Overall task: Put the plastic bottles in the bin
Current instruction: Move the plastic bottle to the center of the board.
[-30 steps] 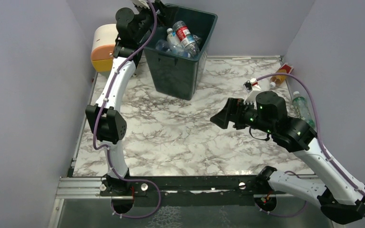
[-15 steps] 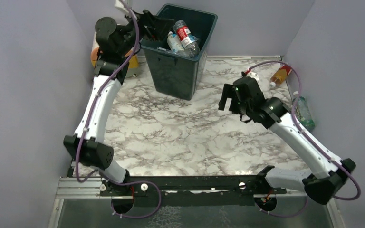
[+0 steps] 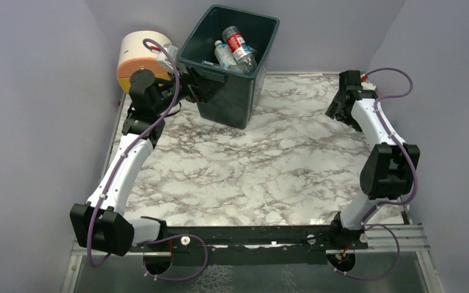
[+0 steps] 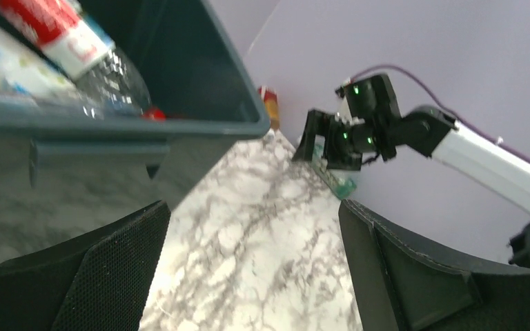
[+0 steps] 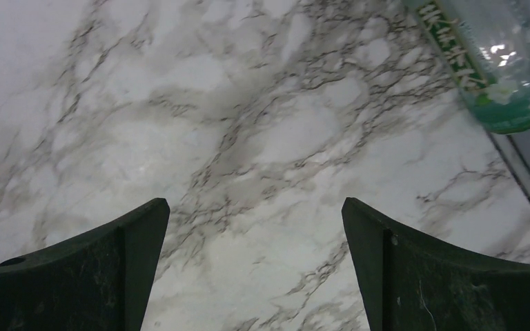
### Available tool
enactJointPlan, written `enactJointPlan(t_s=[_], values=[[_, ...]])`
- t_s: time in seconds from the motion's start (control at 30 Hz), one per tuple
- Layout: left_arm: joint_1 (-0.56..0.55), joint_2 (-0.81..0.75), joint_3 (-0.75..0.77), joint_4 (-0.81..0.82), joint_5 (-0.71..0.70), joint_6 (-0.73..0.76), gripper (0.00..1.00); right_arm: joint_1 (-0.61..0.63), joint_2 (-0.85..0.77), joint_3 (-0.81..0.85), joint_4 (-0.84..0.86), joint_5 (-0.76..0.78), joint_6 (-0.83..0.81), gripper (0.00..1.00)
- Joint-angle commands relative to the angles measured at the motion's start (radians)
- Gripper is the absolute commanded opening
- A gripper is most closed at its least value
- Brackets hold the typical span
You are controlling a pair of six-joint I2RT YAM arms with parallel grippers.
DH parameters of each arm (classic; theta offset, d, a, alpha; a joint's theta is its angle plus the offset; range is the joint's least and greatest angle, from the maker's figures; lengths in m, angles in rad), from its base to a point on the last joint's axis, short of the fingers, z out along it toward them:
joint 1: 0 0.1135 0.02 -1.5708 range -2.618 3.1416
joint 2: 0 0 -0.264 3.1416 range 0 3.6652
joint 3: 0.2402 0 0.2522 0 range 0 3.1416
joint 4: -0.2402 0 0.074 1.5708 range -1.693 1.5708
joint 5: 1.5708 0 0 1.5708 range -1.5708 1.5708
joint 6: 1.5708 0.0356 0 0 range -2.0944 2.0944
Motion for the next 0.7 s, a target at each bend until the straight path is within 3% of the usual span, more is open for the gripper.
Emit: enactJointPlan(t_s=[0.0, 0.17, 0.27, 0.43, 0.67], values=[[-0.004, -0.013, -0.066, 0.086, 0.105, -0.078, 0.99, -0.022, 0.059, 0.075, -0.061, 0.234, -0.024, 0.99], [-0.005, -0.022, -0.067, 0.04, 0.152, -0.066, 0.99, -0.036, 0.147, 0.125, 0.049, 0.351, -0.247, 0.99], [-0.015, -0.048, -0.07, 0.002, 0.148, -0.053, 0.99, -0.08, 0.245, 0.267, -0.053, 0.424, -0.278, 0.99], [-0.062, -0.06, -0.106, 0.013, 0.134, -0.068, 0.99, -0.13, 0.29, 0.356, 0.031, 0.327, -0.39, 0.99], [-0.063, -0.111, -0.101, -0.056, 0.105, -0.019, 0.99, -0.162, 0.529, 0.678, -0.119, 0.119, -0.252, 0.99]])
